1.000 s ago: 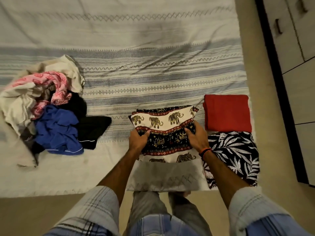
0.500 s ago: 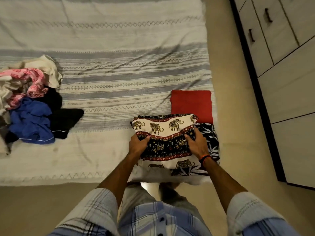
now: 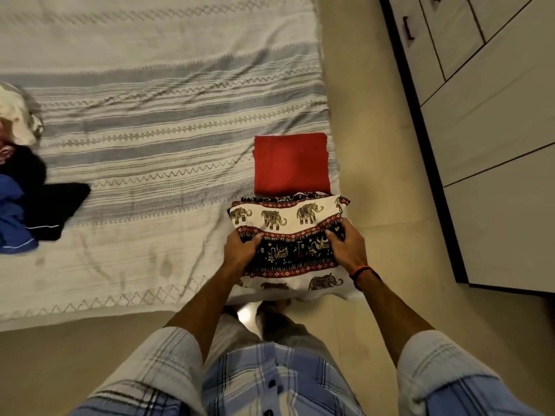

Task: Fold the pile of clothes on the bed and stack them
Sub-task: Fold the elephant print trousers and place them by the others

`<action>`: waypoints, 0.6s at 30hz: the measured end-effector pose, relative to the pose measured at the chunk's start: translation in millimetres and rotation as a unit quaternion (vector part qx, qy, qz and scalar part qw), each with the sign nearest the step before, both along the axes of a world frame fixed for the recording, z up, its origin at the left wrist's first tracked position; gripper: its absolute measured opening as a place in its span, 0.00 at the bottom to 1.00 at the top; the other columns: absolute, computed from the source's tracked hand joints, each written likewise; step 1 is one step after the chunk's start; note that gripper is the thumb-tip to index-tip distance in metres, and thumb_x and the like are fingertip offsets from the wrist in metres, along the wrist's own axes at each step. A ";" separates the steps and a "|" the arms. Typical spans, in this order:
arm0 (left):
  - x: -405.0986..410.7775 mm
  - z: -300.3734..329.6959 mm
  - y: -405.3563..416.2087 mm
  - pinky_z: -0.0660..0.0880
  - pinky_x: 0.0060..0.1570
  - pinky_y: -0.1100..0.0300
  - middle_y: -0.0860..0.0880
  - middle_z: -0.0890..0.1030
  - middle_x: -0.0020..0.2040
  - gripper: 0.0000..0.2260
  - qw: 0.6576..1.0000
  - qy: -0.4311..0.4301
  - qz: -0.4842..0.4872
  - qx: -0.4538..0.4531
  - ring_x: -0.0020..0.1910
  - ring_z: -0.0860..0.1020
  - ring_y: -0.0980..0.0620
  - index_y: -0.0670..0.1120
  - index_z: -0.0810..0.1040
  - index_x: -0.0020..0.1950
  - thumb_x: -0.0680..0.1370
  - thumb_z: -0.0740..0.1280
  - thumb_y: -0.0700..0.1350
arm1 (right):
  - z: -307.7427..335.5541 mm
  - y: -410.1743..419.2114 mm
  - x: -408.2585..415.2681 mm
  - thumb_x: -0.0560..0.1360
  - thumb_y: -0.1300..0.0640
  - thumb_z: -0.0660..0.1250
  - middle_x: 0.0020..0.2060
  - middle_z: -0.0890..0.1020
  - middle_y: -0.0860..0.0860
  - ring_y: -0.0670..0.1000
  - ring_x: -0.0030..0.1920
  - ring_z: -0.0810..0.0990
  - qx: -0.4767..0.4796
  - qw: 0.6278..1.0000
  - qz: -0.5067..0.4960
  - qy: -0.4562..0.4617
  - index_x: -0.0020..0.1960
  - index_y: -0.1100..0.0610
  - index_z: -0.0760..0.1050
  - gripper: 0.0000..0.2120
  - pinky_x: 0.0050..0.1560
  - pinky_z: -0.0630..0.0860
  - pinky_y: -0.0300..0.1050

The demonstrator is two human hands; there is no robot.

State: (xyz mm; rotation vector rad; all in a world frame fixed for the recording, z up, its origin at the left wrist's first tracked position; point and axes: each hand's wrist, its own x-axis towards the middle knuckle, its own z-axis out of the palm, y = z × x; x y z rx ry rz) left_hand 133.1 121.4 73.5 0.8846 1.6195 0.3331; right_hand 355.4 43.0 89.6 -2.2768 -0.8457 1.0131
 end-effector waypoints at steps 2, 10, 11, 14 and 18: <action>5.7 -3.6 -1.0 0.76 0.61 0.44 0.46 0.81 0.61 0.21 1.000 -0.012 0.010 -0.001 0.60 0.78 0.45 0.46 0.75 0.67 0.75 0.73 0.47 | -1.7 -2.3 8.6 0.79 0.57 0.67 0.62 0.80 0.56 0.57 0.63 0.77 0.003 1.000 -0.003 0.004 0.67 0.58 0.73 0.18 0.65 0.74 0.59; 4.3 -35.0 -5.4 0.74 0.63 0.45 0.41 0.77 0.64 0.23 0.993 0.112 -0.021 -0.004 0.63 0.76 0.40 0.41 0.68 0.70 0.78 0.69 0.48 | -24.6 -7.8 29.3 0.78 0.54 0.68 0.61 0.80 0.57 0.58 0.61 0.77 -0.047 0.997 -0.022 -0.055 0.68 0.57 0.70 0.20 0.62 0.74 0.54; 2.5 -40.3 -6.8 0.73 0.63 0.45 0.38 0.75 0.66 0.25 0.983 0.174 -0.051 -0.020 0.64 0.74 0.38 0.39 0.65 0.71 0.79 0.68 0.49 | -29.7 -8.7 31.3 0.78 0.53 0.68 0.62 0.78 0.59 0.60 0.62 0.76 -0.102 0.989 0.007 -0.103 0.69 0.58 0.68 0.22 0.62 0.74 0.57; -4.3 -55.5 -15.4 0.70 0.65 0.44 0.36 0.69 0.70 0.33 0.954 0.266 -0.139 -0.017 0.68 0.69 0.37 0.38 0.61 0.74 0.75 0.72 0.49 | -37.8 -12.2 27.1 0.76 0.57 0.68 0.66 0.72 0.61 0.61 0.65 0.71 -0.201 0.950 0.143 -0.190 0.71 0.60 0.64 0.26 0.65 0.71 0.59; 3.5 -67.1 -27.5 0.67 0.69 0.43 0.43 0.69 0.72 0.31 0.933 0.211 -0.284 0.069 0.70 0.68 0.42 0.46 0.66 0.74 0.74 0.73 0.45 | -45.0 -7.7 7.9 0.76 0.60 0.67 0.70 0.69 0.57 0.58 0.69 0.68 -0.159 0.942 0.264 -0.129 0.73 0.58 0.65 0.27 0.70 0.68 0.55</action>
